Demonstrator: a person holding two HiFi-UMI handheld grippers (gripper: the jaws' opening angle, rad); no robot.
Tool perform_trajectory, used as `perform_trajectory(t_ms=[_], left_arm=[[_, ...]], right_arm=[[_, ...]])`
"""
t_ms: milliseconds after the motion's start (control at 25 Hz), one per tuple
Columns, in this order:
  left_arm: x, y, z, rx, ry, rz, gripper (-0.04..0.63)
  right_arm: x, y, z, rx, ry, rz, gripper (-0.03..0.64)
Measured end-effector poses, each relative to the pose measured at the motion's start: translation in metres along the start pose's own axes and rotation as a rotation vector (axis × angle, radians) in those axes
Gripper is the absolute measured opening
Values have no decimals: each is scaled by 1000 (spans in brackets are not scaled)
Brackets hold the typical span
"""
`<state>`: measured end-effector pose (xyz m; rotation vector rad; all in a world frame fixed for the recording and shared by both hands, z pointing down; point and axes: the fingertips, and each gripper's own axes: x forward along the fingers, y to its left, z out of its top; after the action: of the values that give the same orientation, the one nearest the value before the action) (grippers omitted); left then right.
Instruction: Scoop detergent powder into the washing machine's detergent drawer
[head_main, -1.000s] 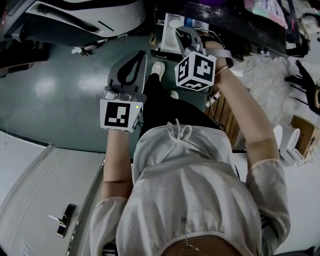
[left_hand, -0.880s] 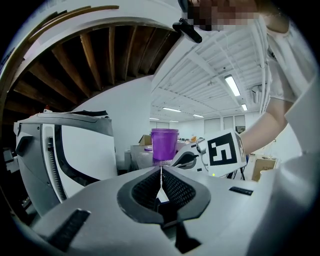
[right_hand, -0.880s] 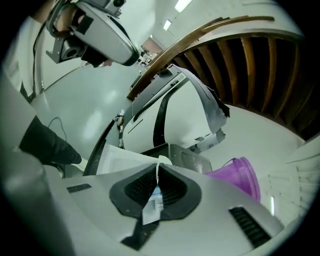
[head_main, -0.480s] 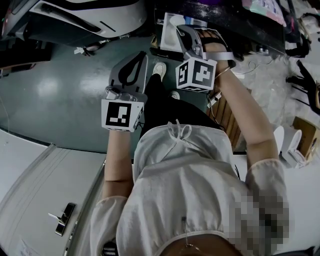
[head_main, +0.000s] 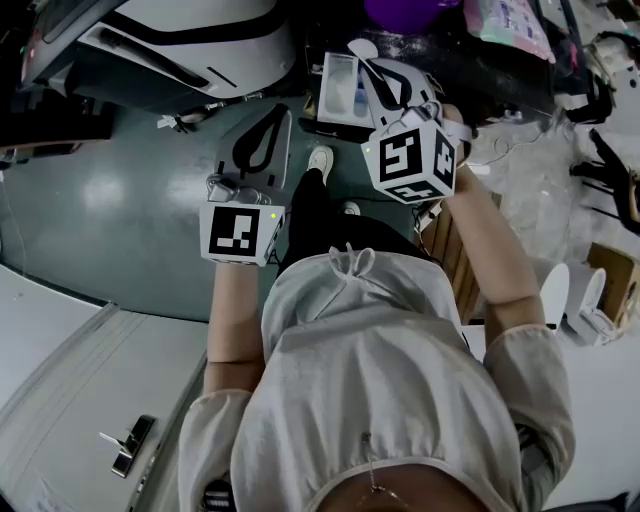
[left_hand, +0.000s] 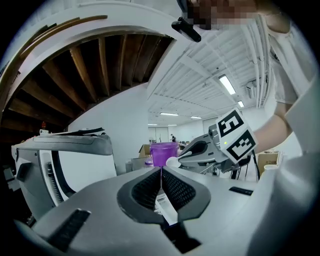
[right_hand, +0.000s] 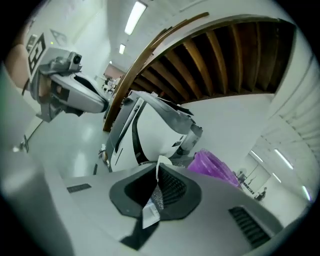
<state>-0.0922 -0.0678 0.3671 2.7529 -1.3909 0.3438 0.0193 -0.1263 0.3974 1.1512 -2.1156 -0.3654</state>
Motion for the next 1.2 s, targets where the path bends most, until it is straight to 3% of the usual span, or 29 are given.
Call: perform_trajectory(t_ms=[360, 680, 800, 1000, 1200], left_arm=[[25, 1, 56, 66, -24, -14, 26], [51, -9, 107, 92, -94, -55, 27], [60, -12, 118, 98, -83, -79, 27], [78, -12, 144, 111, -168, -94, 26], [90, -11, 156, 107, -175, -99, 26]], right_arm=[[-49, -60, 28, 275, -189, -126, 9], [-85, -108, 20, 468, -281, -212, 9], [-95, -126, 16, 497, -306, -254, 9], [-109, -153, 16, 527, -343, -294, 9], [-114, -168, 8, 550, -339, -325, 8]])
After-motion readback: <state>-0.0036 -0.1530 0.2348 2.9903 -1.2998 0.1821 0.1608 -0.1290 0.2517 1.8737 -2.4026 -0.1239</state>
